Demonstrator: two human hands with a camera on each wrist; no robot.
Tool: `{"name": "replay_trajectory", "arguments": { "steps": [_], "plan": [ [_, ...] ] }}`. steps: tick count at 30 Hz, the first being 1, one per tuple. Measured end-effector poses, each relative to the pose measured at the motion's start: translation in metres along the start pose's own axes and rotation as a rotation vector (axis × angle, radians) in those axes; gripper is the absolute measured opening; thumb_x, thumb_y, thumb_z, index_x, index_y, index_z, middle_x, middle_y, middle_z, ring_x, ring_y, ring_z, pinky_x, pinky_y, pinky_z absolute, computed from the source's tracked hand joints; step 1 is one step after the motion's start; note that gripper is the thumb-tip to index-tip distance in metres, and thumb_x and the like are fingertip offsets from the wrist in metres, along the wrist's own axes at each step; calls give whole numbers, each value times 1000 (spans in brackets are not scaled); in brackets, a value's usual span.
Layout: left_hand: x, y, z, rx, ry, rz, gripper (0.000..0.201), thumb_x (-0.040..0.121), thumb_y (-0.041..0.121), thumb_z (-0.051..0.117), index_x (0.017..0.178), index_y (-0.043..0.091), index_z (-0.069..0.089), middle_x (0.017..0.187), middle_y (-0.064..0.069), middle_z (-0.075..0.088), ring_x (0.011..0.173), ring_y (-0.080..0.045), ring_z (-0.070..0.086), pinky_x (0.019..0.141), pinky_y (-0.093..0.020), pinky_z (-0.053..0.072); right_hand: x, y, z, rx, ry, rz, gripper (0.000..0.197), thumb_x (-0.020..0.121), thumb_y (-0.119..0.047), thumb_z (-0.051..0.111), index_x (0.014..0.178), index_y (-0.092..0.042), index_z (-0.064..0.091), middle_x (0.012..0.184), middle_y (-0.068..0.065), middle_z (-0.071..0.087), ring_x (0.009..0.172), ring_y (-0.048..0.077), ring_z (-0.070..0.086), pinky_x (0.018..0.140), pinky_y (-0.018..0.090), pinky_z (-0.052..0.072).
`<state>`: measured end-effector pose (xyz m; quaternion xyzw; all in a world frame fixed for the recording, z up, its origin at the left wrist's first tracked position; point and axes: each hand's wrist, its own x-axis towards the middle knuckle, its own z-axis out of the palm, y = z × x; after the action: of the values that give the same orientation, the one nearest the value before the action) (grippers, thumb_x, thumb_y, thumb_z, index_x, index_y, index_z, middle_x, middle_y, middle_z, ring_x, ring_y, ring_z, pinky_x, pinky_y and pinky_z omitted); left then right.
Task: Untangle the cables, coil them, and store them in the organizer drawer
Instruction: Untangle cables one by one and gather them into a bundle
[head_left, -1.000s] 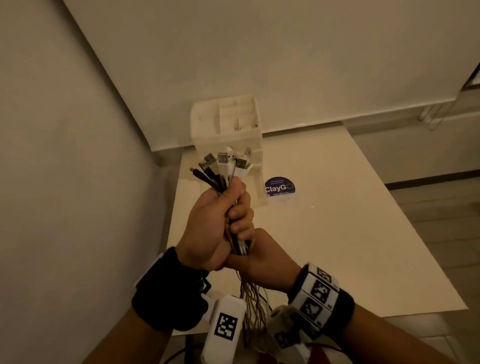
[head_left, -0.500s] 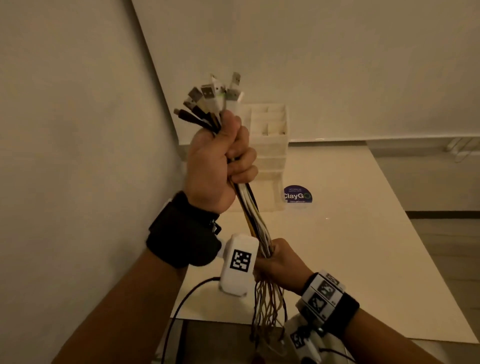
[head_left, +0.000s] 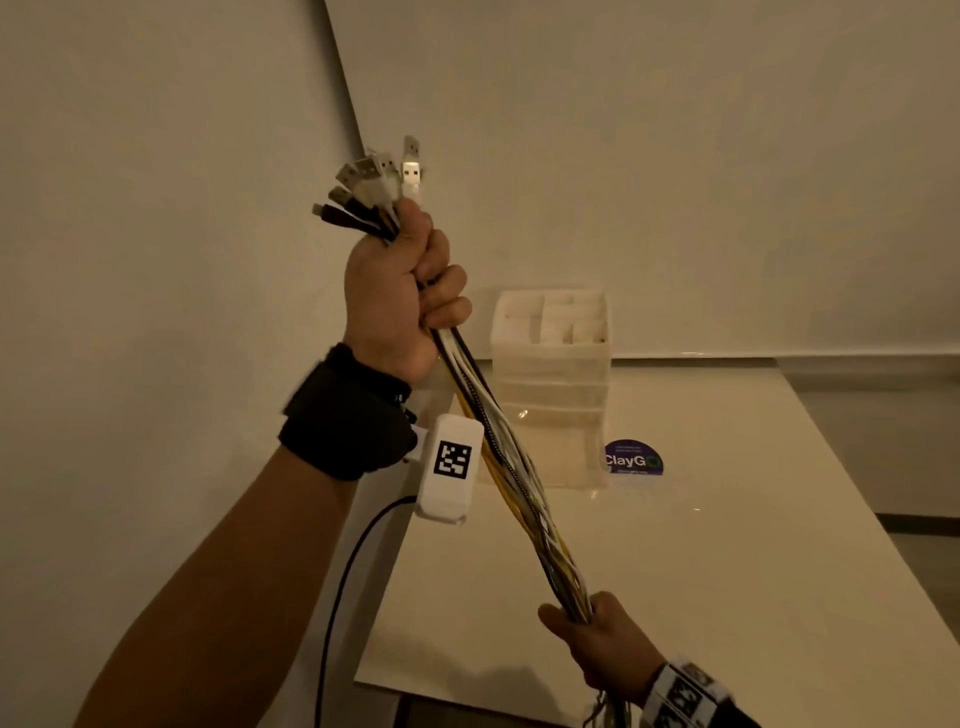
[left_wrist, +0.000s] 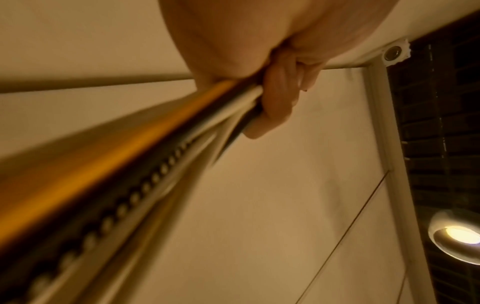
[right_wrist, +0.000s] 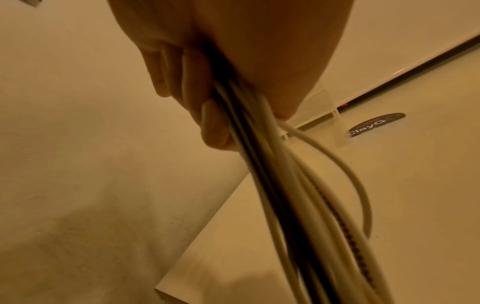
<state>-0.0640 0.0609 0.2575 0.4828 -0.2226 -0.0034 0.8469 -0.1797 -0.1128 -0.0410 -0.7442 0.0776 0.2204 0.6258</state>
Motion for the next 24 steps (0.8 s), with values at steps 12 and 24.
{"name": "replay_trajectory", "arguments": {
  "steps": [12,24],
  "plan": [
    [-1,-16,-1,14,187,-8,43,103,37,38,64,20,34,52,8,27,39,-5,20,35,-17,21,-11,37,-21,-191,-14,56,54,59,-69,73,53,-21,50,53,2,48,52,12,53,58,22,41],
    [-17,-58,36,4,60,-190,41,103,38,37,68,18,37,55,6,30,40,-5,24,38,-19,24,-32,-81,-36,-36,71,-549,107,59,-57,82,146,-45,19,138,-36,38,127,-18,34,103,19,33]
  ]
}}
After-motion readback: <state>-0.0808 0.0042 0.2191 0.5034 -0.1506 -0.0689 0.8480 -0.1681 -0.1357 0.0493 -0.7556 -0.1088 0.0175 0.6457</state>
